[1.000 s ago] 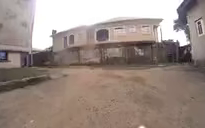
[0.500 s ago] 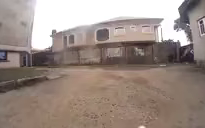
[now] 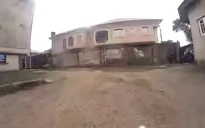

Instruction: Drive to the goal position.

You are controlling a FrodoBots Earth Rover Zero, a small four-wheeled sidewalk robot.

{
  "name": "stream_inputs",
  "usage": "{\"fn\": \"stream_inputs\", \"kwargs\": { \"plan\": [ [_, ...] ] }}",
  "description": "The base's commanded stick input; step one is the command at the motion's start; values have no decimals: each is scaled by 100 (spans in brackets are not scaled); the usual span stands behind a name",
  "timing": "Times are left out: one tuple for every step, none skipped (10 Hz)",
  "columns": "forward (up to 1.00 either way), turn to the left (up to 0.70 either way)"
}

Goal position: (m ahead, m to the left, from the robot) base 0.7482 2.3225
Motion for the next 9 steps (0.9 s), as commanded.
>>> {"fn": "stream_inputs", "kwargs": {
  "plan": [
    [30, 0],
    [30, 0],
    [30, 0],
    [30, 0],
    [30, 0],
    [30, 0],
    [30, 0],
    [30, 0],
    [30, 0]
  ]
}}
